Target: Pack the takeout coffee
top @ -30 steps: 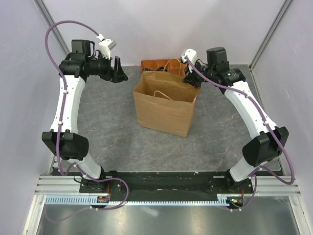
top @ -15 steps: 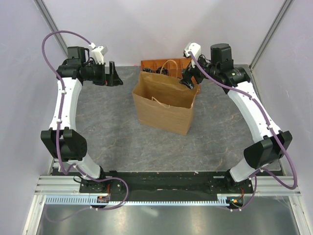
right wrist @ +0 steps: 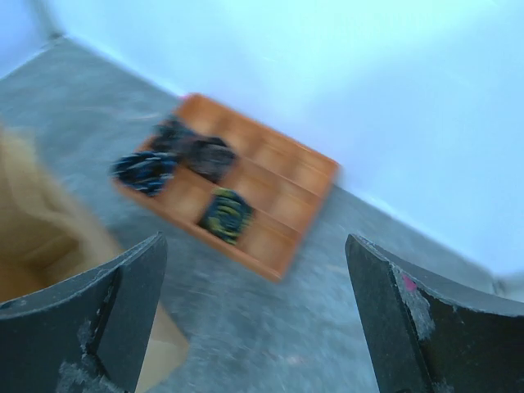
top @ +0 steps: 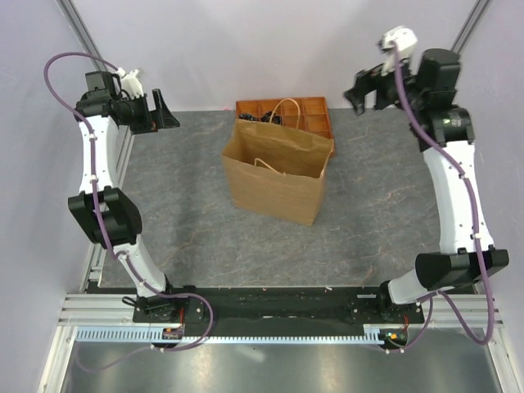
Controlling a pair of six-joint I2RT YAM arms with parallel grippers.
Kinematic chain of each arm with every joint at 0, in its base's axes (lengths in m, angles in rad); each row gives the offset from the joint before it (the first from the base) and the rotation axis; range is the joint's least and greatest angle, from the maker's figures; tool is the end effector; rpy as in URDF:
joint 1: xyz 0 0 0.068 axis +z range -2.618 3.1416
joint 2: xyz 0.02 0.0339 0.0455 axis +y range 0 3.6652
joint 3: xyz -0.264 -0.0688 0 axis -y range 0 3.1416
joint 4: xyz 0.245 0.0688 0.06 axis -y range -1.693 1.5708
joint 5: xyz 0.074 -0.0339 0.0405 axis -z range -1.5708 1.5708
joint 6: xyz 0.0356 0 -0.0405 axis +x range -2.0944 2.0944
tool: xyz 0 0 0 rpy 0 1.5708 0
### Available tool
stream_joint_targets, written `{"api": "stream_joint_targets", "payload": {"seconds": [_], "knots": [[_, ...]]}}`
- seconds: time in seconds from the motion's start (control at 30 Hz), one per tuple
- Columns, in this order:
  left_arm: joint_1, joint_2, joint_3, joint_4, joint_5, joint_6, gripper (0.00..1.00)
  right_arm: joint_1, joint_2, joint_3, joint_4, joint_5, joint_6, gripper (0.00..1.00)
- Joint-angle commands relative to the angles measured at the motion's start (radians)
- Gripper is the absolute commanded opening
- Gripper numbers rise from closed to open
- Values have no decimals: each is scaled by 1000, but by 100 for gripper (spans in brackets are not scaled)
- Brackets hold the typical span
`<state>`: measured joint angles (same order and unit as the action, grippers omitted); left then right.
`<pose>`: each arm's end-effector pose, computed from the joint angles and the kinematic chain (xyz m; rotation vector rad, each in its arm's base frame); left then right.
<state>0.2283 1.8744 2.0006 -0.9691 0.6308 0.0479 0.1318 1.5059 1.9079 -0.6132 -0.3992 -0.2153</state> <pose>0.3971 0.0707 0.3791 0.0766 2.2901 -0.6156 0.3048 0.0544 0.5056 -0.5845 1.6755 0.2949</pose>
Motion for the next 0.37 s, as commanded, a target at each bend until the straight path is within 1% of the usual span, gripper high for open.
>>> {"api": "stream_joint_targets", "payload": {"seconds": [0.0,0.07,0.1,0.2,0.33], "knots": [[51,68,84,-32,0,-30,100,-231,45,-41,6,-30,158,98],[55,89,78,-36,-38,-17,100,-290,77,-73,7,-49,174,98],[59,94,72,-37,-57,-10,100,-341,88,-82,9,-58,191,98],[59,95,32,-34,-91,6,100,-415,131,-115,16,-62,198,98],[60,78,-6,-5,-123,27,100,-460,181,-135,33,-61,195,98]]}}
